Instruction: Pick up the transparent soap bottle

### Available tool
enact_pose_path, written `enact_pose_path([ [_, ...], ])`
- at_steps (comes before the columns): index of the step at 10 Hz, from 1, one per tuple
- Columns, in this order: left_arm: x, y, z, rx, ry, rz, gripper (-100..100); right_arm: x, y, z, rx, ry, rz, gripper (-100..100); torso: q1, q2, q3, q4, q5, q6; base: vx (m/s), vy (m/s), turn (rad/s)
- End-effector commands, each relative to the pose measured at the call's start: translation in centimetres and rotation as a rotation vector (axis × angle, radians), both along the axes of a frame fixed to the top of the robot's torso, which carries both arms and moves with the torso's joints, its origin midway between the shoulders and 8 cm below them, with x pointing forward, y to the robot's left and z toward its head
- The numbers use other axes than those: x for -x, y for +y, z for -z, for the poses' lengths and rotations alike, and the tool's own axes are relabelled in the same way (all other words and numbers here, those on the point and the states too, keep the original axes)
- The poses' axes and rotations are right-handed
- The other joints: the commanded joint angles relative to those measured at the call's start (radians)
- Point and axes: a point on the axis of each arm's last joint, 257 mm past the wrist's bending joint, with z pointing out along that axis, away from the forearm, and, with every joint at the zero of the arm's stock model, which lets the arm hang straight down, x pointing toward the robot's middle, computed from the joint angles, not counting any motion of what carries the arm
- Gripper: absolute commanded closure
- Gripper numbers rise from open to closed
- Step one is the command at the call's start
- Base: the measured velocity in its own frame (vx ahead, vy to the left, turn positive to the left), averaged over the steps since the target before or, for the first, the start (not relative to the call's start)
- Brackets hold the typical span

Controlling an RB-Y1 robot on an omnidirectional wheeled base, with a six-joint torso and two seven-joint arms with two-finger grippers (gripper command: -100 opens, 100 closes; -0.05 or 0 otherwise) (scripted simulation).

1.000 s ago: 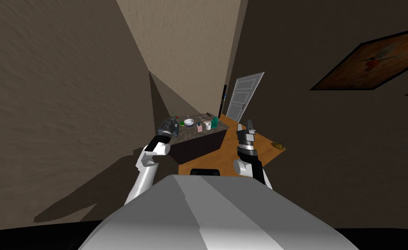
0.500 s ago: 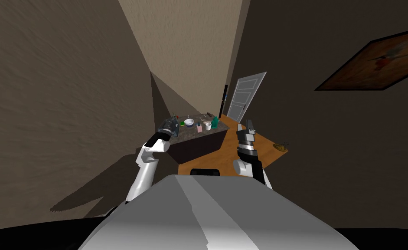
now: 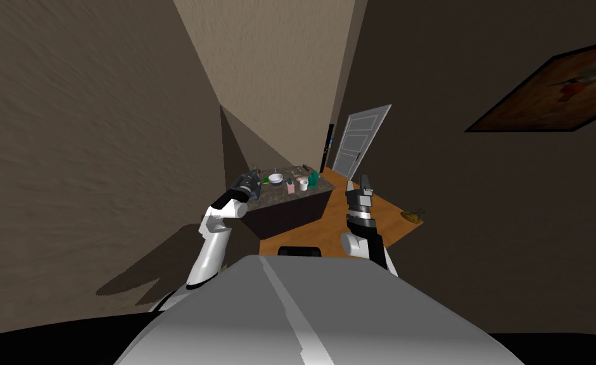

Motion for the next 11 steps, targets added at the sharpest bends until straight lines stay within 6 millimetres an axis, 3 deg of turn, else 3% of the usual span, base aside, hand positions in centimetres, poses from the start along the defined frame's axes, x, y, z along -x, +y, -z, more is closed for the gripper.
enact_pose_path([
  [1,-0.2,0.1,0.7,0.002,0.040,0.000,-100,0.0,0.0,0.0,0.000,0.000,0.000,0,0.000,0.000,0.000,0.000,0.000,0.000,0.026,-0.048,0.030],
  [3,-0.8,0.2,0.7,0.002,0.070,0.005,-100,0.0,0.0,0.0,0.000,0.000,0.000,0,0.000,0.000,0.000,0.000,0.000,0.000,0.015,-0.036,0.022],
  [5,-0.7,0.2,1.9,0.004,0.118,0.001,-100,0.0,0.0,0.0,0.000,0.000,0.000,0,-0.001,0.000,0.000,0.000,0.000,0.000,0.019,-0.039,0.011],
  [6,-1.2,0.3,1.3,0.002,0.125,0.008,-100,0.0,0.0,0.0,0.000,0.000,0.000,0,0.000,0.000,0.000,0.000,0.000,0.000,0.027,-0.051,0.033],
  [8,-1.1,0.4,2.6,0.004,0.178,0.004,-100,0.0,0.0,0.0,0.000,0.000,0.000,0,-0.001,0.000,0.000,0.000,0.000,0.000,0.025,-0.037,0.015],
  [9,-1.5,0.4,2.0,0.001,0.185,0.010,-100,0.0,0.0,0.0,0.000,0.000,0.000,0,0.001,0.000,0.000,0.000,0.000,0.000,0.035,-0.060,0.037],
  [11,-1.3,0.5,3.3,0.003,0.238,0.006,-100,0.0,0.0,0.0,0.000,0.000,0.000,0,-0.002,-0.001,-0.001,0.000,0.000,0.000,0.029,-0.045,0.012],
])
